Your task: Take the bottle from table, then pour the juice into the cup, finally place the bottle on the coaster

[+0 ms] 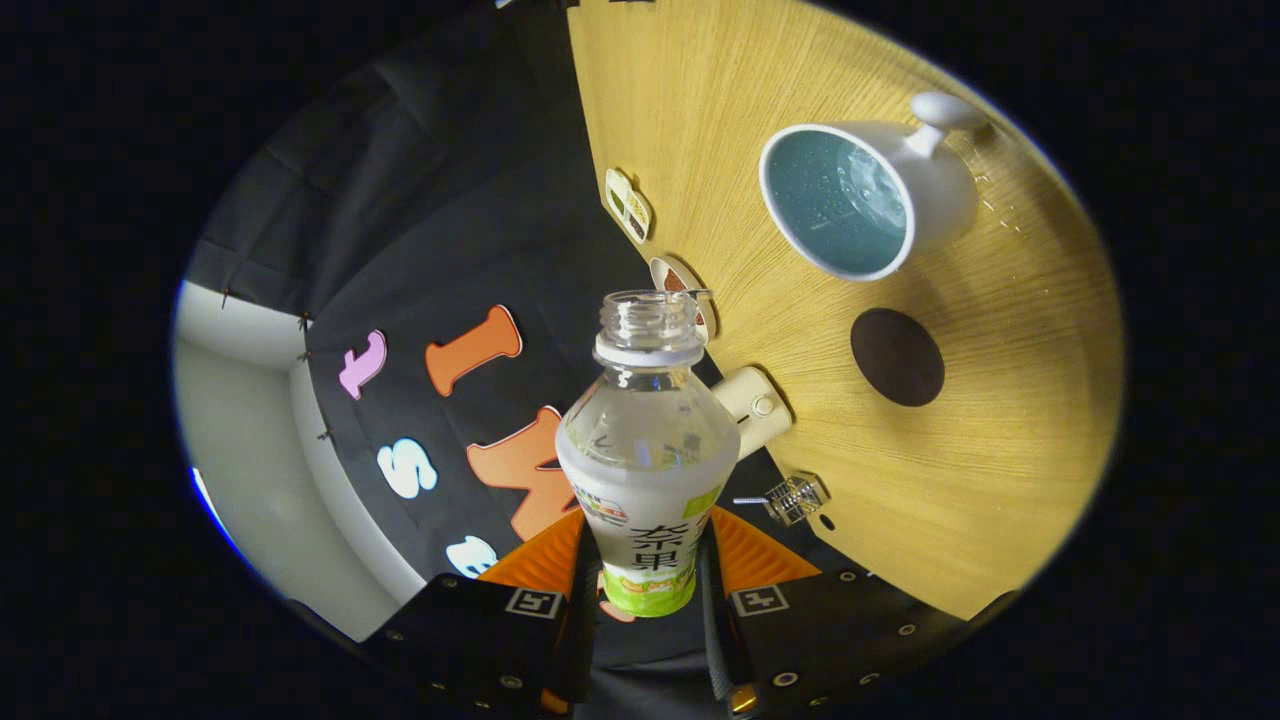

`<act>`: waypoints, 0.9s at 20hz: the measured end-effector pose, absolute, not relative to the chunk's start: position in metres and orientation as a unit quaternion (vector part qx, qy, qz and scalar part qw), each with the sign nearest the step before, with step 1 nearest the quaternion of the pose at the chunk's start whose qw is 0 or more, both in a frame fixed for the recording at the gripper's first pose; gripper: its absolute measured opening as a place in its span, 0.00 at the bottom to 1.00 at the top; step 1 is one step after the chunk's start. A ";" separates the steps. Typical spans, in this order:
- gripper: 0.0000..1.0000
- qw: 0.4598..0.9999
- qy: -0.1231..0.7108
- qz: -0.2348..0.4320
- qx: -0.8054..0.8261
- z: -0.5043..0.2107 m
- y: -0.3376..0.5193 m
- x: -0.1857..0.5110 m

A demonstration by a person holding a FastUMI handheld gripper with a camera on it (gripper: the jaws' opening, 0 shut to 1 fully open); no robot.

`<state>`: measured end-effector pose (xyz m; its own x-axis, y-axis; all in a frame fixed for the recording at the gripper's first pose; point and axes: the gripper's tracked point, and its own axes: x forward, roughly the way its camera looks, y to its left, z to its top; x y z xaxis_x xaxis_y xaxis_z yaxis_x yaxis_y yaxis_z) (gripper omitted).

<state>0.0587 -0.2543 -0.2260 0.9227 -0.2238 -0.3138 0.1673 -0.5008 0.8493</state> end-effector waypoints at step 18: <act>0.47 0.911 0.214 -0.257 0.241 -0.224 -0.263 0.070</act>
